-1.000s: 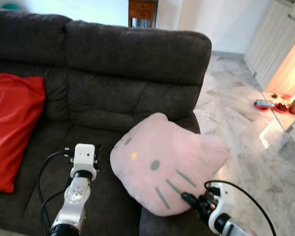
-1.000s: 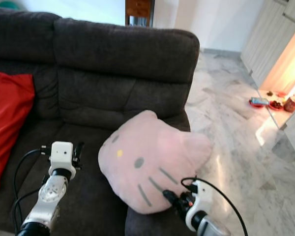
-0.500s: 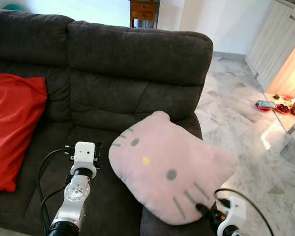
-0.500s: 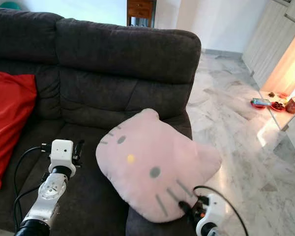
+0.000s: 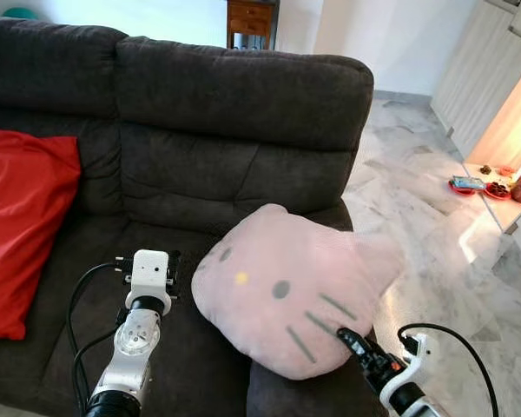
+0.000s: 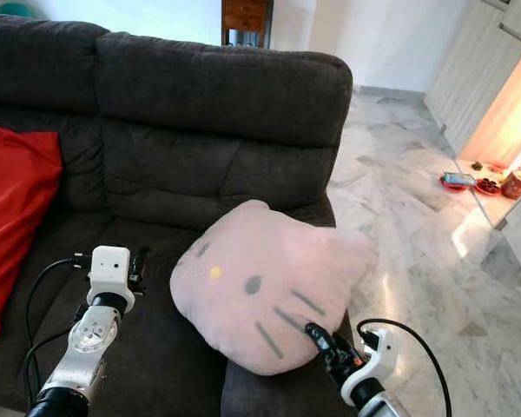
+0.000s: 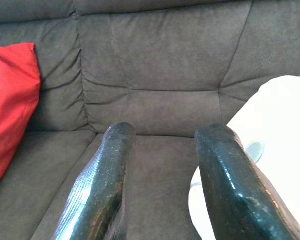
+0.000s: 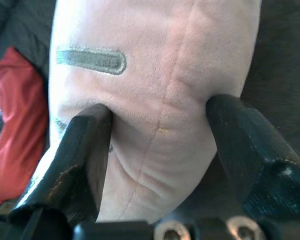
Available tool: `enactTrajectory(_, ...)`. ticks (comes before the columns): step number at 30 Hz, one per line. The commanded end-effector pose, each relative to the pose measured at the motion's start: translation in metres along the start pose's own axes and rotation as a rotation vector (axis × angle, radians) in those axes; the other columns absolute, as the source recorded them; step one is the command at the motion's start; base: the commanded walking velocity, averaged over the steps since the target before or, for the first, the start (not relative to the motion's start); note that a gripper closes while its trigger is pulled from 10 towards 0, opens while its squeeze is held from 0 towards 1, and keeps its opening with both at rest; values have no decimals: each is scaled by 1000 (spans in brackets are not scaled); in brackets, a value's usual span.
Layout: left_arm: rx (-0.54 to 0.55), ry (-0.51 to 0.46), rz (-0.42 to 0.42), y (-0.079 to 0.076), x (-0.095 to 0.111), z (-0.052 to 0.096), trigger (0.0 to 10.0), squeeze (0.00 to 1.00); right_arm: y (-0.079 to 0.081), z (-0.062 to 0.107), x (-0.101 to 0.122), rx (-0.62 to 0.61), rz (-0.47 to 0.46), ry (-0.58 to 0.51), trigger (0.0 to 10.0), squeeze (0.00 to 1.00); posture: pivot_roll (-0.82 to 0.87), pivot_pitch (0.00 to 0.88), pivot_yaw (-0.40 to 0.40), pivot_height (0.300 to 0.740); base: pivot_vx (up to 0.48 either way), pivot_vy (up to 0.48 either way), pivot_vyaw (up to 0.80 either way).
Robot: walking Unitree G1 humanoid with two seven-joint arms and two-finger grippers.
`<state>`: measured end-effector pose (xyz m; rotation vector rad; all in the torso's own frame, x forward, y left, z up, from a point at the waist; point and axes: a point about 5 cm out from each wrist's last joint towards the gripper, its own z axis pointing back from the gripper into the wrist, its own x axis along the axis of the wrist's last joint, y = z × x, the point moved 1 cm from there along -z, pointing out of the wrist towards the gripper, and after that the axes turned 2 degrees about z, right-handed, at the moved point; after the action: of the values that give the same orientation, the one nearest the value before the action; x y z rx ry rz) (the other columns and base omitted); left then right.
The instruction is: Move the pillow to the sofa from floor
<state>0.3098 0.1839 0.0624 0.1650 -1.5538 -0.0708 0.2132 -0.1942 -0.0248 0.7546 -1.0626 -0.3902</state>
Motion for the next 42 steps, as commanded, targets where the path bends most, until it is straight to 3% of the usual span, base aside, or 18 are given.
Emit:
enactTrajectory(1,-18,-5,-7,-3,1,-1,10000,0,2,1,12,26,-2,-51,10000,0,38,0,-95,740,0,0,0)
enactTrajectory(6,-20,-5,-3,-4,2,-2,10000,0,5,7,42,88,-105,-217,10000,0,33,0,-96,740,0,0,0)
enactTrajectory(11,-21,-6,-2,-5,2,-2,10000,0,3,11,64,88,-115,-319,10000,0,32,0,-96,740,0,0,0)
enactTrajectory(14,-18,-9,-1,-5,3,-3,10000,0,-13,12,76,-90,-10,-378,10000,0,35,0,-97,740,0,0,0)
enactTrajectory(16,-17,-12,-1,-4,3,-3,10000,0,-22,14,80,-182,-9,-401,10000,0,34,0,-98,740,0,0,0)
enactTrajectory(17,-16,-16,-3,-4,4,-3,10000,0,-37,19,83,-337,34,-407,10000,0,34,0,-98,740,0,0,0)
enactTrajectory(19,-15,-23,-6,-3,6,-3,10000,0,-48,23,85,-453,60,-407,10000,0,35,0,-96,740,0,0,0)
enactTrajectory(21,-16,-51,-11,-1,13,-6,10000,0,-57,26,80,-575,132,-346,10000,0,34,0,-93,740,0,0,0)
enactTrajectory(25,-36,-93,-23,-2,25,-10,10000,0,-62,24,67,-639,186,-256,10000,0,36,0,-92,740,0,0,0)
enactTrajectory(26,-104,-140,-25,-10,41,-16,10000,0,-66,20,43,-695,249,-92,10000,0,37,0,-90,740,0,0,0)
enactTrajectory(27,-154,-163,-7,-16,50,-18,10000,0,-66,20,33,-710,279,-37,10000,0,41,0,-91,740,0,0,0)
enactTrajectory(30,-207,-182,12,-24,58,-20,10000,0,-66,19,23,-709,273,-2,10000,0,41,0,-91,740,0,0,0)
enactTrajectory(34,-489,-155,107,-65,72,-19,10000,0,-62,16,-10,-715,277,119,10000,0,47,0,-85,740,0,0,0)
enactTrajectory(36,-531,-153,122,-72,73,-18,10000,0,-61,15,-16,-714,274,137,10000,0,44,0,-81,740,0,0,0)
enactTrajectory(38,-534,-156,130,-73,73,-17,10000,0,-60,15,-18,-717,278,145,10000,0,40,0,-76,740,0,0,0)
enactTrajectory(42,-284,-181,72,-48,65,-23,10000,0,-56,10,-21,-710,288,131,10000,0,36,0,-74,740,0,0,0)
